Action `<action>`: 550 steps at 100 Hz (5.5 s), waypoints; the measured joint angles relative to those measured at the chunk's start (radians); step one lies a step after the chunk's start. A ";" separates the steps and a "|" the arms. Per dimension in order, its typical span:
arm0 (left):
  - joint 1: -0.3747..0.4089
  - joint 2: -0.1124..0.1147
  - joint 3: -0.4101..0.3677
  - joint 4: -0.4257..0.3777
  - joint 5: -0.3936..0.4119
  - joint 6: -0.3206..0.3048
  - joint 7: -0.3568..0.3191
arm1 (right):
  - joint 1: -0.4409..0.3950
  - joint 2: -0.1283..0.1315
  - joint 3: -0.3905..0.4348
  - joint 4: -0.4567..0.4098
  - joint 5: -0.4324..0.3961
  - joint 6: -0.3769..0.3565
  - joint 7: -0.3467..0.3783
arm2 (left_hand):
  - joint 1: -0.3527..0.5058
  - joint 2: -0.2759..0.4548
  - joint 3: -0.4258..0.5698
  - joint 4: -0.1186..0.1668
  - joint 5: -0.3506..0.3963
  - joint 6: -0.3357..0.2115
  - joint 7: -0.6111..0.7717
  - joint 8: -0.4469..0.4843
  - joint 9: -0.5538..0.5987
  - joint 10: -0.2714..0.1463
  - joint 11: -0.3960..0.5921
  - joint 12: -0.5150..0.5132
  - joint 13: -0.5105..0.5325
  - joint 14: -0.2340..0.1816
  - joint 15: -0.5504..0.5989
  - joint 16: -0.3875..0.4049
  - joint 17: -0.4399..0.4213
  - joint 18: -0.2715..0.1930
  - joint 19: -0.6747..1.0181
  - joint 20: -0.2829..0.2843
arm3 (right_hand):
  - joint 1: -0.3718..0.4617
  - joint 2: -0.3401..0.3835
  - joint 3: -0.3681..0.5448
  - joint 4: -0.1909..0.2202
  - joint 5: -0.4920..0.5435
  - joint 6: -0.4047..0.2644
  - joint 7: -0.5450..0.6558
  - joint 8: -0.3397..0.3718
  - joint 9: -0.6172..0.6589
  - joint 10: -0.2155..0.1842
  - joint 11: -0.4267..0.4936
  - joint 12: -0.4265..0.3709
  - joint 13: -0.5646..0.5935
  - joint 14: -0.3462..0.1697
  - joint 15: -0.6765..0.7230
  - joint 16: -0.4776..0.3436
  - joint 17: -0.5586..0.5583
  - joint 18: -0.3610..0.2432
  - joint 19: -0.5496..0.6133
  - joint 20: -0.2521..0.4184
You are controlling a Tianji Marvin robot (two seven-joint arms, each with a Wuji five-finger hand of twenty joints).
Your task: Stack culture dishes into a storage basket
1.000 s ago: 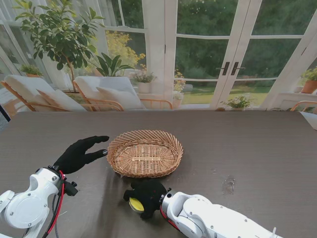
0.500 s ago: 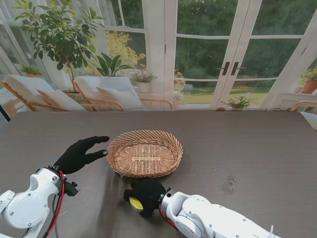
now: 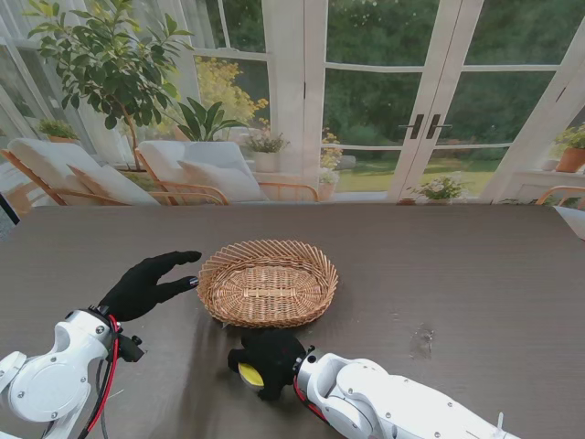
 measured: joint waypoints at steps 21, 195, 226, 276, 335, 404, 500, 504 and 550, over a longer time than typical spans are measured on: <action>0.001 0.000 -0.001 0.000 0.000 0.000 0.000 | 0.007 0.001 -0.010 -0.002 -0.002 0.003 0.007 | 0.000 0.000 0.000 0.000 0.000 0.000 0.000 0.000 0.000 0.000 0.000 0.000 0.000 0.000 0.000 0.000 0.000 0.000 0.000 0.000 | 0.011 -0.040 0.000 0.000 -0.031 -0.012 -0.004 -0.007 -0.006 0.000 0.009 0.006 0.000 0.015 0.000 0.000 0.000 0.000 0.000 0.000; 0.015 -0.001 -0.015 -0.005 -0.002 -0.003 0.003 | -0.033 -0.008 0.032 0.032 0.007 -0.028 -0.075 | 0.000 0.000 0.000 0.000 0.000 0.000 0.000 0.000 0.000 0.000 0.000 0.000 0.000 0.001 0.000 0.000 0.000 0.001 0.000 0.000 | 0.055 -0.219 0.069 -0.152 0.313 -0.013 0.003 -0.260 0.233 0.021 -0.112 0.057 0.001 -0.013 -0.018 0.101 0.020 0.028 0.119 0.000; 0.015 -0.001 -0.015 -0.005 -0.002 -0.004 0.003 | -0.035 -0.011 0.032 0.043 0.006 -0.032 -0.105 | 0.000 0.000 0.000 0.000 0.000 0.000 0.000 0.000 0.000 0.000 0.000 0.000 0.000 0.001 0.000 0.000 0.000 0.001 0.000 0.000 | 0.057 -0.245 0.068 -0.192 0.355 -0.013 0.003 -0.312 0.268 0.021 -0.118 0.058 0.038 -0.029 -0.017 0.110 0.042 0.037 0.119 0.021; 0.013 0.000 -0.015 -0.005 -0.001 -0.005 0.003 | -0.041 -0.016 0.039 0.060 0.009 -0.043 -0.135 | 0.000 0.000 0.000 0.000 0.000 0.000 0.000 0.000 0.000 0.000 0.000 0.000 0.000 0.001 0.000 0.000 0.001 0.001 0.000 0.000 | 0.056 -0.245 0.067 -0.235 0.380 -0.013 0.003 -0.324 0.287 0.021 -0.119 0.070 0.045 -0.045 -0.017 0.146 0.055 0.044 0.128 0.022; 0.014 0.000 -0.015 -0.005 -0.001 -0.005 0.004 | -0.058 -0.018 0.062 0.059 0.010 -0.056 -0.136 | 0.000 0.000 0.000 0.000 0.000 0.000 0.000 0.000 0.000 0.000 0.000 0.000 0.000 0.003 0.000 0.000 0.002 0.001 0.000 0.000 | 0.056 -0.246 0.065 -0.243 0.393 -0.014 0.003 -0.328 0.299 0.021 -0.119 0.076 0.047 -0.049 -0.039 0.162 0.058 0.046 0.134 0.023; 0.020 -0.001 -0.021 -0.007 -0.002 -0.006 0.012 | -0.042 -0.020 0.049 0.075 0.033 -0.074 -0.144 | 0.000 0.000 0.000 0.000 0.000 0.000 0.000 0.000 0.000 0.000 0.000 0.000 0.001 0.010 0.000 0.008 0.012 0.002 0.000 0.011 | 0.056 -0.246 0.065 -0.243 0.398 -0.014 0.003 -0.328 0.299 0.021 -0.120 0.107 0.047 -0.042 -0.036 0.236 0.058 0.051 0.134 0.045; 0.026 -0.003 -0.028 -0.007 -0.002 -0.010 0.018 | -0.204 0.033 0.280 -0.093 0.043 -0.140 0.082 | 0.000 0.000 0.000 0.000 0.001 0.000 0.000 0.000 0.001 0.000 0.000 0.000 0.001 0.010 0.000 0.008 0.012 0.003 0.000 0.012 | 0.030 -0.247 0.062 -0.252 0.419 -0.018 0.009 -0.328 0.339 0.021 -0.122 0.150 0.071 -0.282 0.068 0.216 0.095 0.055 0.155 0.045; 0.026 -0.003 -0.028 -0.007 -0.002 -0.010 0.018 | -0.214 0.036 0.291 -0.104 0.043 -0.142 0.094 | 0.000 0.000 0.000 0.000 0.001 0.000 0.001 0.000 0.001 0.000 0.000 0.000 0.001 0.010 0.000 0.008 0.012 0.003 0.000 0.012 | 0.030 -0.246 0.062 -0.252 0.419 -0.018 0.010 -0.328 0.339 0.021 -0.122 0.153 0.072 -0.281 0.068 0.218 0.095 0.055 0.155 0.045; 0.032 -0.004 -0.033 -0.012 -0.001 -0.012 0.024 | -0.297 0.057 0.418 -0.214 0.053 -0.144 0.196 | 0.000 0.000 0.000 0.000 0.001 0.000 0.001 0.000 0.001 0.000 0.000 0.000 0.001 0.010 0.000 0.008 0.012 0.003 0.000 0.012 | -0.062 -0.247 0.062 -0.252 0.460 -0.018 0.041 -0.328 0.443 0.039 -0.125 0.163 0.205 -0.222 0.085 0.219 0.243 0.055 0.161 0.046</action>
